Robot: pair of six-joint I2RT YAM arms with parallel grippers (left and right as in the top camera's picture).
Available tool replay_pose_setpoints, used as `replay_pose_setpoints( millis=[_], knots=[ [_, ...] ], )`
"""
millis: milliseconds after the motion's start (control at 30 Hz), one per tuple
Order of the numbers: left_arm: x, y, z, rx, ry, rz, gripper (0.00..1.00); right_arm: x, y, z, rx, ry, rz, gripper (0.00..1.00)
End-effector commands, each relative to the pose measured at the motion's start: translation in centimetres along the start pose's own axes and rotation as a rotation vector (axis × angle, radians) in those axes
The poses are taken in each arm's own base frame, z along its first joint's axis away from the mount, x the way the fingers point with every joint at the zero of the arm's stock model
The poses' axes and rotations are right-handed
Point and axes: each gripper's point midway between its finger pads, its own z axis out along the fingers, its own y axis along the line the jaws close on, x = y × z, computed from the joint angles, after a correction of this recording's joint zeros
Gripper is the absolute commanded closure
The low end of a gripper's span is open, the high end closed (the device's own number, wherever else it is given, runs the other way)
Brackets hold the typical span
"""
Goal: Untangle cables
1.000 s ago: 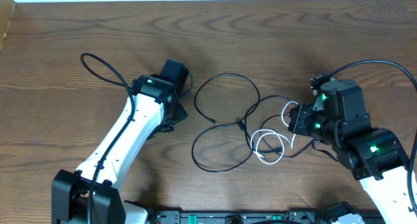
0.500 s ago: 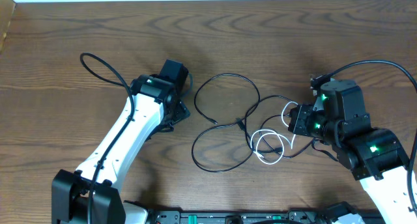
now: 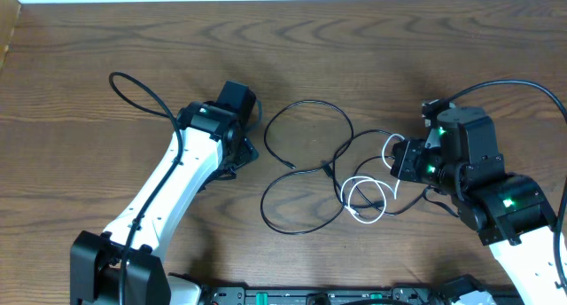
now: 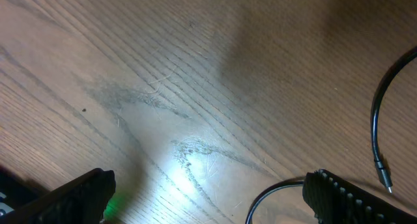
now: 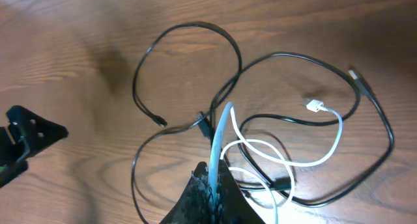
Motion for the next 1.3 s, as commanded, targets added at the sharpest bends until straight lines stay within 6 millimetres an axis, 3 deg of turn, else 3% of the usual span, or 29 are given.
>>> replay_pose_setpoints(
  millis=[0, 267, 667, 933, 1267],
  knots=[
    [-0.4, 0.1, -0.3, -0.001, -0.016, 0.001, 0.02, -0.2, 1.1, -0.2, -0.056, 0.002, -0.011, 0.99],
    [-0.4, 0.1, -0.3, -0.001, -0.016, 0.001, 0.02, -1.1, 6.3, -1.2, -0.324, -0.019, -0.144, 0.99],
    [-0.4, 0.1, -0.3, -0.001, -0.016, 0.001, 0.02, -0.7, 6.1, -1.1, -0.321, -0.004, -0.147, 0.99],
    [-0.4, 0.1, -0.3, -0.001, -0.016, 0.001, 0.02, -3.5, 8.2, -2.1, -0.401, -0.131, -0.190, 0.99],
    [-0.4, 0.1, -0.3, -0.001, -0.016, 0.001, 0.02, -5.0, 9.5, -2.8, -0.452, -0.198, -0.203, 0.99]
  ],
)
